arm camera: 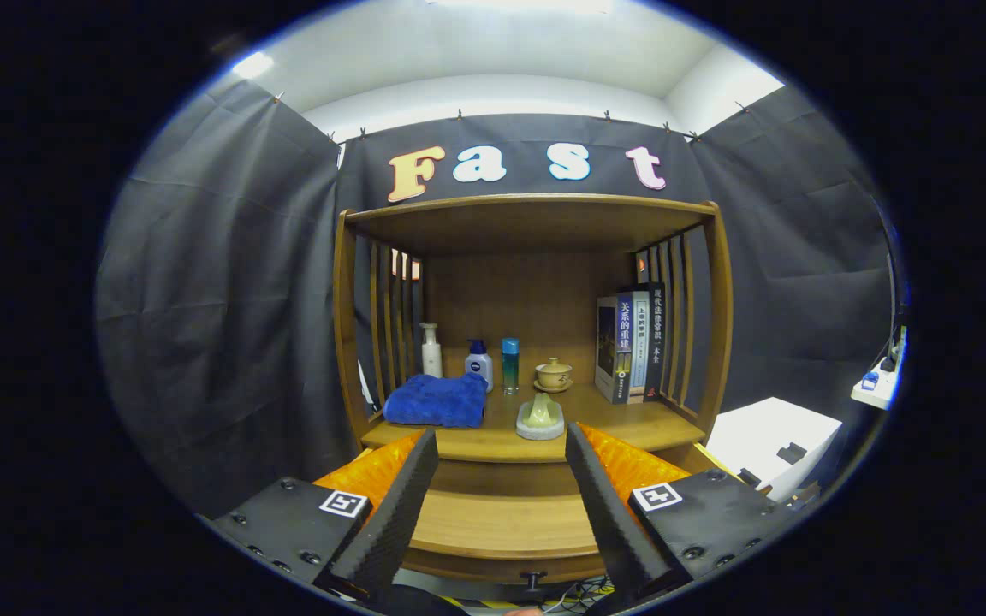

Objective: Pull open the drawer, take out the items inside it, and place them on the countertop above the cabinet.

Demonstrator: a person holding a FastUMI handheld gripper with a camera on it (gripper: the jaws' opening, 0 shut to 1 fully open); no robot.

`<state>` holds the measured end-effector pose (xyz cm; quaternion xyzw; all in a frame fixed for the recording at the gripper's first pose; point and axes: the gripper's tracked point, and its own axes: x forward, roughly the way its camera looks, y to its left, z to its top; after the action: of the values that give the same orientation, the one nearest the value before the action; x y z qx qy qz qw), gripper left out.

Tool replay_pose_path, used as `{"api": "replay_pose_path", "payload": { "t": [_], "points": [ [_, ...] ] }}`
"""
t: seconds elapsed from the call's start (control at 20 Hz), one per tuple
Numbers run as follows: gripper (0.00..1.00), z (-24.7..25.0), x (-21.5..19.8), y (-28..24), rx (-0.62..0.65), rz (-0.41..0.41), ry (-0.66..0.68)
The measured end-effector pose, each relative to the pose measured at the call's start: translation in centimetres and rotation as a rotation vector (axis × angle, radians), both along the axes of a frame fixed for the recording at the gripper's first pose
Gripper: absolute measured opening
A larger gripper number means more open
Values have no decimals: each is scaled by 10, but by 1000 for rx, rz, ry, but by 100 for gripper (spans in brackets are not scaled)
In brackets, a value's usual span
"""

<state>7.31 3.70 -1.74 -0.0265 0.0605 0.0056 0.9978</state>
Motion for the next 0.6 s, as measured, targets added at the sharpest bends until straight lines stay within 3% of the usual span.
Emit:
{"api": "replay_pose_path", "payload": {
  "t": [0.6],
  "points": [
    [97, -55, -50, -27, 22, -49, -29]
  ]
}}
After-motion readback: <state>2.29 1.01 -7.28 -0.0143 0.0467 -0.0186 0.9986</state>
